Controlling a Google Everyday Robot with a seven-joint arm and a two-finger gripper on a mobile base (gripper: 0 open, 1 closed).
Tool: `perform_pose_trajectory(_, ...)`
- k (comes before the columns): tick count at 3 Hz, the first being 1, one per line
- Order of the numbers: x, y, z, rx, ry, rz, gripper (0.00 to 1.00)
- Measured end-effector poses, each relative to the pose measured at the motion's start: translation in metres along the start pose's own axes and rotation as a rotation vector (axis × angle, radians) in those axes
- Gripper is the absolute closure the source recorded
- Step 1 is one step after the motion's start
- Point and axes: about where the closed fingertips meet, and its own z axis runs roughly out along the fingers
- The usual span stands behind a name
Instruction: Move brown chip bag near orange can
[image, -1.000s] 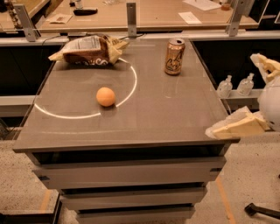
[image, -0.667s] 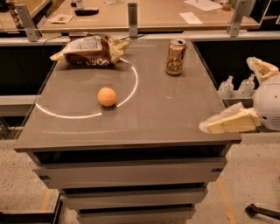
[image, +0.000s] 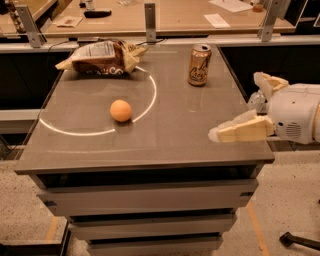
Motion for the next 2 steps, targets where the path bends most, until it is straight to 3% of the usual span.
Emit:
perform_pose_trajectory(1,0.0013,0.0005,0.0008,-0.013,0.003,-0.005,0.00)
perform_pose_trajectory(2,-0.0026,0.0038,0.0105,0.023,-0.016,0.045,0.00)
